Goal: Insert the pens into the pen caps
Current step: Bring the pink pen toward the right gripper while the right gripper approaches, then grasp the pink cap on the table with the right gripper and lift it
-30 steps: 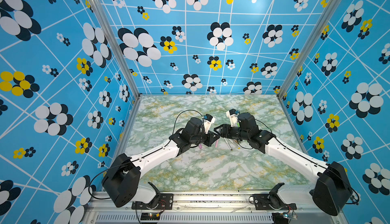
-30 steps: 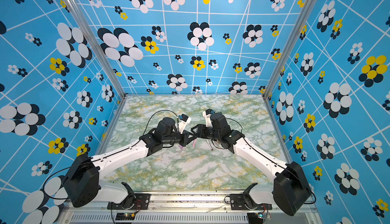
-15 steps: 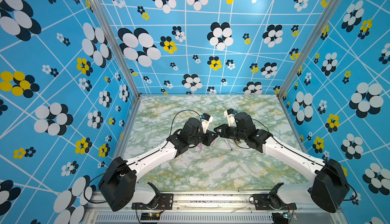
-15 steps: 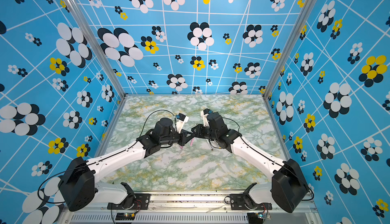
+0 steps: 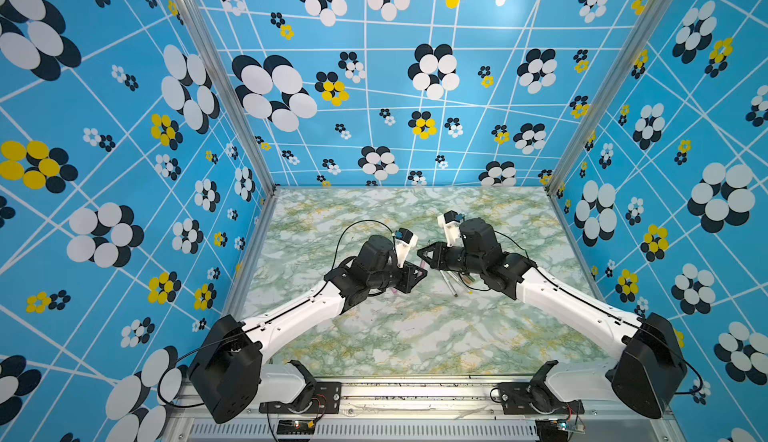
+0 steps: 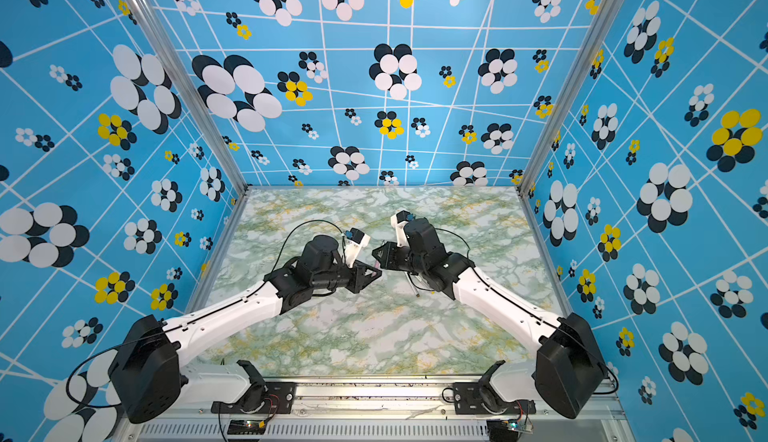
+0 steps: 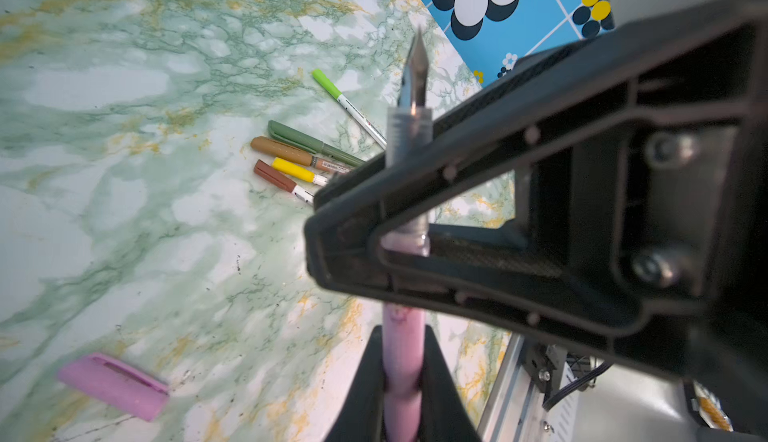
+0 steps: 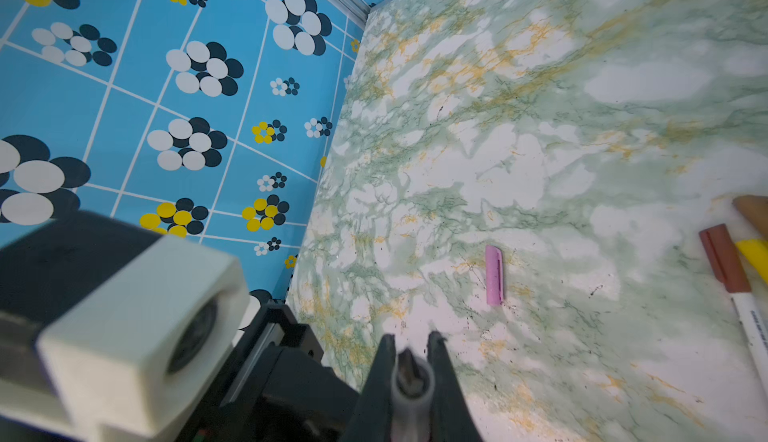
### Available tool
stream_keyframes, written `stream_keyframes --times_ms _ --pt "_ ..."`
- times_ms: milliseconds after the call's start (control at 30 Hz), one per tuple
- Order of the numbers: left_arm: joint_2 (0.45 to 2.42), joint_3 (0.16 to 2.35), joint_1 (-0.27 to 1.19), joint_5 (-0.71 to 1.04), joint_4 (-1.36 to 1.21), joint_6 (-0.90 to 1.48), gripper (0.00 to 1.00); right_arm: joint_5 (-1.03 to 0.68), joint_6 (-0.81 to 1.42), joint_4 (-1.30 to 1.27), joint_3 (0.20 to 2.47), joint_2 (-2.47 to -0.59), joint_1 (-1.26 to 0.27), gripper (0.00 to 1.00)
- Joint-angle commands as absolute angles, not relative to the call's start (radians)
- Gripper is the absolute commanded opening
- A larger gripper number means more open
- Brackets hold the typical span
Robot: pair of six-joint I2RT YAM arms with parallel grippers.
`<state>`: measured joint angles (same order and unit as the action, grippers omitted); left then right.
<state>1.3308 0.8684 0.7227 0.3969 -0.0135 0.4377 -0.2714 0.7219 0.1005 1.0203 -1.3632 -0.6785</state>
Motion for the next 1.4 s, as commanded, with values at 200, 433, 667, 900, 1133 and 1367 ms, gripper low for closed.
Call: stream_keyframes --times_ms 200,433,667,900,1133,1367 --pt "1.260 0.851 0.727 0.334 0.068 0.422 0.00 -0.258 0.708 0.130 1.063 -1.364 -0.688 0.20" --pt "1.088 0.773 0.688 0.129 0.181 0.464 0.00 -0.177 0.642 0.295 1.132 -1.381 -0.688 0.39" --pt "0.860 0.635 0.560 0.107 0.272 0.604 0.00 -0.093 0.559 0.487 1.237 -1.521 -0.721 0.40" --pt "0.584 0.540 0.459 0.045 0.416 0.674 0.00 0.032 0.440 0.658 1.463 -1.773 -0.834 0.40" --pt "0.433 0.529 0.410 -0.002 0.522 0.664 0.00 0.113 0.370 0.813 1.704 -2.018 -0.933 0.41" --pt "0.405 0.527 0.408 -0.001 0.546 0.641 0.00 0.152 0.365 0.875 1.831 -2.169 -0.962 0.41"
